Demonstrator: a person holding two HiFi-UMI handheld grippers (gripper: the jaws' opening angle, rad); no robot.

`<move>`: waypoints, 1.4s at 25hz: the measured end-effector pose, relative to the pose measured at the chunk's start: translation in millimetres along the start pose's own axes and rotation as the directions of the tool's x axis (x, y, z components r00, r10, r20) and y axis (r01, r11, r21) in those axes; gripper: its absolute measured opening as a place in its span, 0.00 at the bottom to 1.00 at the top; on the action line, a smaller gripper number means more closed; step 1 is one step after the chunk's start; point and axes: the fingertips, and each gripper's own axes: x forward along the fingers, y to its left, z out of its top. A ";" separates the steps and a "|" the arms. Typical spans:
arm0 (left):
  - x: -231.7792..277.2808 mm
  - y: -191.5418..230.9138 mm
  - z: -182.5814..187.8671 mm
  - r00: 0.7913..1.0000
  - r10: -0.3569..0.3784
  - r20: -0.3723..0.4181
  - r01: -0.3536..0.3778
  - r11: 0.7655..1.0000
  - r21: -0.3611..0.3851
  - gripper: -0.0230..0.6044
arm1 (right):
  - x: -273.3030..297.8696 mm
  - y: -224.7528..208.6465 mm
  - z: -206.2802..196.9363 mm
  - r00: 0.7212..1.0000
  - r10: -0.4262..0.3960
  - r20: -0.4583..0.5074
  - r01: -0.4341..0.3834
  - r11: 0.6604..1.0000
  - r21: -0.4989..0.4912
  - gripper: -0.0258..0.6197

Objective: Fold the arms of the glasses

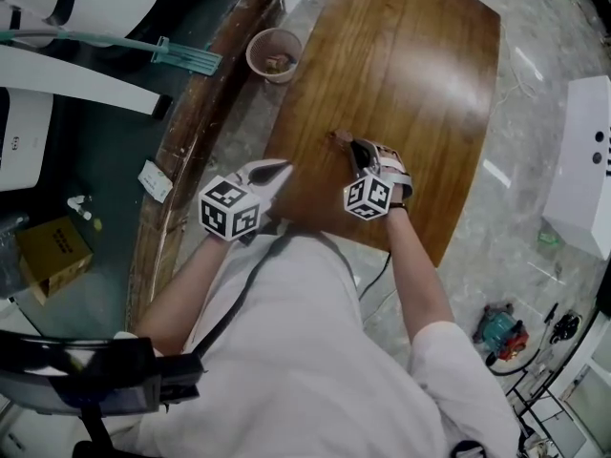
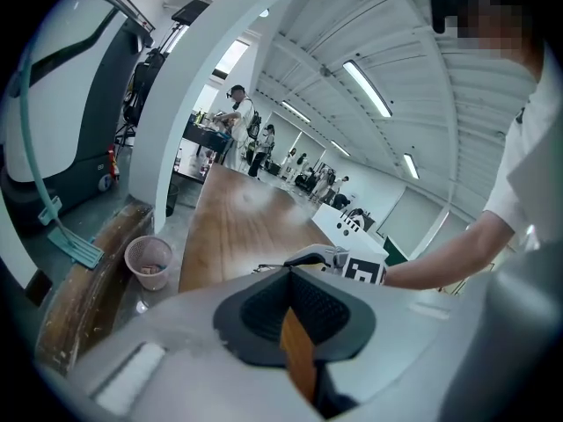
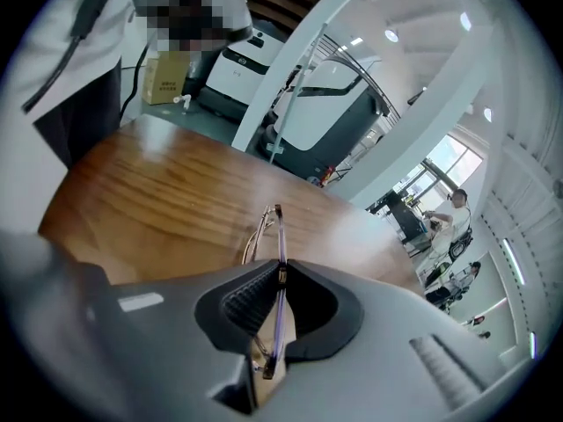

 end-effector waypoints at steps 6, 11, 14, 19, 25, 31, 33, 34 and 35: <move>-4.8 2.0 -7.9 1.000 0.022 -0.001 -0.022 1.000 -0.008 0.04 | 6.1 7.6 1.4 1.000 -0.002 0.015 0.003 0.999 -0.052 0.11; -10.3 1.3 -12.2 1.000 0.027 0.000 -0.027 1.000 -0.004 0.04 | 6.3 10.6 2.6 1.000 -0.012 0.019 0.013 0.999 -0.042 0.11; -14.3 1.4 -8.3 0.999 0.036 0.017 -0.036 0.999 0.011 0.04 | 7.0 11.5 2.9 1.000 -0.006 0.016 0.006 0.999 -0.033 0.13; -19.3 3.7 -7.5 0.999 0.033 0.023 -0.033 0.999 0.016 0.04 | 6.6 13.2 8.5 1.000 0.001 0.022 -0.001 1.000 -0.006 0.20; -23.8 3.9 -4.8 1.000 0.015 0.024 -0.015 1.000 0.026 0.04 | 1.3 13.4 14.1 1.000 0.017 0.026 -0.018 0.999 0.051 0.27; -25.5 -0.4 6.6 0.999 -0.041 0.034 0.039 0.998 0.057 0.04 | -23.7 8.3 25.3 0.999 -0.027 0.024 0.023 0.989 0.147 0.27; -24.4 -3.2 10.6 0.997 -0.067 0.034 0.064 0.995 0.076 0.04 | -35.7 6.4 30.0 0.998 -0.058 0.027 0.052 0.980 0.192 0.27; -23.4 -5.0 11.9 0.996 -0.080 0.033 0.077 0.993 0.086 0.04 | -42.4 5.5 32.2 0.997 -0.078 0.029 0.070 0.974 0.217 0.23; -21.9 -7.2 13.2 0.995 -0.094 0.031 0.090 0.991 0.095 0.04 | -49.6 4.2 33.9 0.995 -0.099 0.030 0.088 0.966 0.244 0.18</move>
